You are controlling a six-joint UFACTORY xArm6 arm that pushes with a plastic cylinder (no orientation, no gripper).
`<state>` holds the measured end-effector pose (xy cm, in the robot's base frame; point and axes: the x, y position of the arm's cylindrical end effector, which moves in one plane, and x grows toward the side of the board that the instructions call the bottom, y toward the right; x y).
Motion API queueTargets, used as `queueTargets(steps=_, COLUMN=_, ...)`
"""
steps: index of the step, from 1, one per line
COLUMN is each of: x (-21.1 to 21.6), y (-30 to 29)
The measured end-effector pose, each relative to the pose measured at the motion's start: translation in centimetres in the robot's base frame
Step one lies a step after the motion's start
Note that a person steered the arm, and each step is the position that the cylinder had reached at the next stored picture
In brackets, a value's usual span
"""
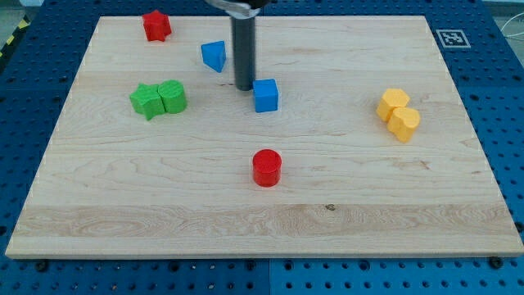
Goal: Move the blue triangle towards the top center of the board
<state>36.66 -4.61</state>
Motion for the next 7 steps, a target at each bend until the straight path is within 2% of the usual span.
queueTargets(steps=1, x=-0.1, y=-3.8)
queueTargets(steps=2, x=-2.1, y=-4.9)
queueTargets(steps=5, x=-7.5, y=-4.7)
queueTargets(steps=7, x=-8.8, y=-4.5)
